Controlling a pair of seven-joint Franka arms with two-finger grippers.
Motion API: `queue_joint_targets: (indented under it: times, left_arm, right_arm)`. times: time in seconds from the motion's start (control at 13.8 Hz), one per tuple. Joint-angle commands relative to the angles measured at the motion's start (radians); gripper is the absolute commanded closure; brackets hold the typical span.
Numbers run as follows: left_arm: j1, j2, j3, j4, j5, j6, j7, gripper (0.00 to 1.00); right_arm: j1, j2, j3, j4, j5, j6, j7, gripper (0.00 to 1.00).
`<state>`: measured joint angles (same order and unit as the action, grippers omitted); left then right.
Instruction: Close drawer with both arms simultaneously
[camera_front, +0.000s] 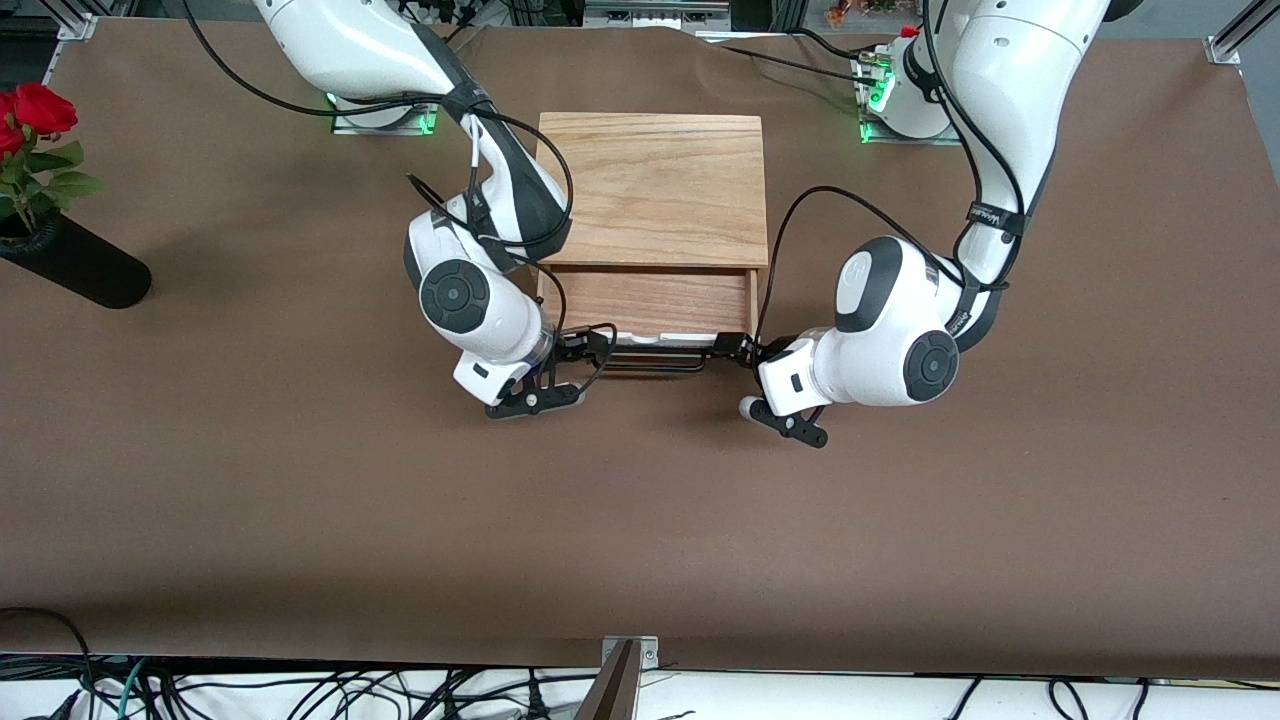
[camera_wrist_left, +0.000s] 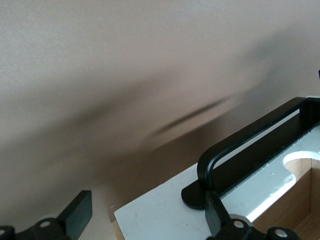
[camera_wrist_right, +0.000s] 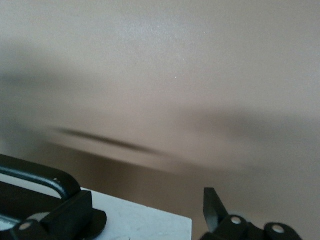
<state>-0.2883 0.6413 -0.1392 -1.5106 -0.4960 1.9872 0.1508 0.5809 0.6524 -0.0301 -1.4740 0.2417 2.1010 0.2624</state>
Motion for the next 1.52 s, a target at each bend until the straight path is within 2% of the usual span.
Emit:
queue_joint_targets:
  times: [0.0, 0.58, 0.8, 1.45]
  left_arm:
    - [0.003, 0.004, -0.007, 0.006, -0.033, -0.080, 0.006, 0.00]
    - [-0.011, 0.017, -0.008, 0.006, -0.073, -0.223, 0.010, 0.00]
    - [-0.009, 0.017, -0.008, 0.006, -0.073, -0.295, 0.015, 0.00]
    - [-0.008, 0.021, -0.030, 0.007, -0.075, -0.341, 0.013, 0.00]
  right_arm:
    - [0.016, 0.006, 0.006, 0.014, 0.004, -0.056, 0.012, 0.00]
    - [0.017, 0.001, 0.004, 0.014, 0.004, -0.153, -0.023, 0.00]
    - [0.023, -0.005, 0.004, 0.012, 0.004, -0.243, -0.008, 0.00]
    - [0.039, -0.017, 0.006, 0.012, 0.019, -0.372, -0.003, 0.00]
